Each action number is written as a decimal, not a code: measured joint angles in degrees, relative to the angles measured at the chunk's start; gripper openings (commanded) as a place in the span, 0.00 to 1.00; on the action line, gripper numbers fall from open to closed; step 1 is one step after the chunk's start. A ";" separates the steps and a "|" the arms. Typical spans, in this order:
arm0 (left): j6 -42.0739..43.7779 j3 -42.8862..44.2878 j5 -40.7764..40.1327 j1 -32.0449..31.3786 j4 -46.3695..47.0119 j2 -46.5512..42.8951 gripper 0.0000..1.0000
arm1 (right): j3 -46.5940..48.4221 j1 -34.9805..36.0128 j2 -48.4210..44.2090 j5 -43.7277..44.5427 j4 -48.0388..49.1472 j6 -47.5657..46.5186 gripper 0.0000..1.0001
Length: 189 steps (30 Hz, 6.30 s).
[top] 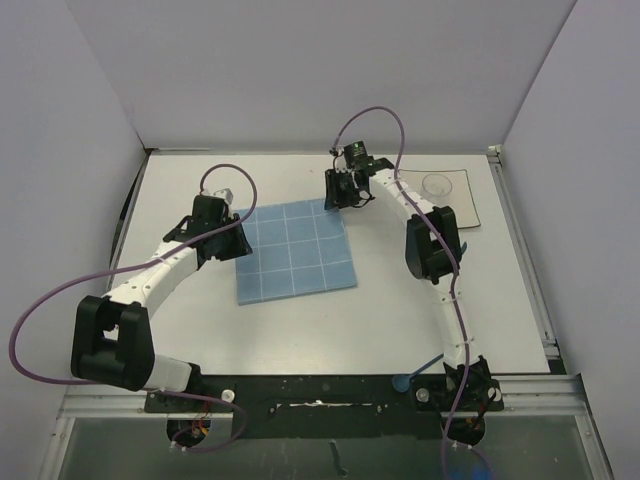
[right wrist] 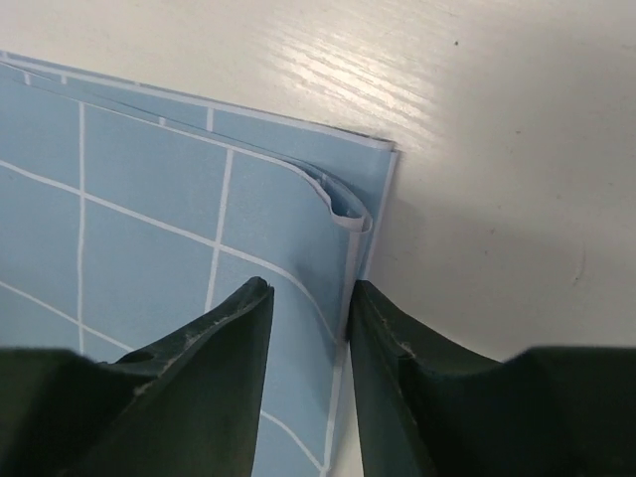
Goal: Set the dinner table for one person
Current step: Adjust the napkin at the center of the board.
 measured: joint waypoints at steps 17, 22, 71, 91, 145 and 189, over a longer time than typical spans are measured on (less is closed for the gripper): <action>-0.22 -1.01 1.05 0.00 0.33 1.29 0.24 | -3.52 -0.48 0.35 -0.13 2.08 1.42 0.00; -0.24 -1.88 1.05 0.00 0.31 1.29 0.24 | -3.54 -0.44 0.35 -1.16 3.13 2.73 0.00; -1.64 -5.05 2.73 0.00 3.74 3.72 0.20 | -29.77 -2.86 -18.75 2.75 9.64 5.86 0.00; -1.55 -6.25 2.75 0.00 3.96 3.72 0.18 | -11.93 0.33 -6.84 -0.90 9.20 8.59 0.00; -0.74 -5.35 2.12 -2.08 3.23 6.01 0.09 | -14.23 -3.87 -12.13 5.33 10.25 6.29 0.00; -39.65 -29.33 38.07 -0.66 83.12 32.04 0.00 | -78.40 5.90 -19.78 -44.17 81.33 39.01 0.00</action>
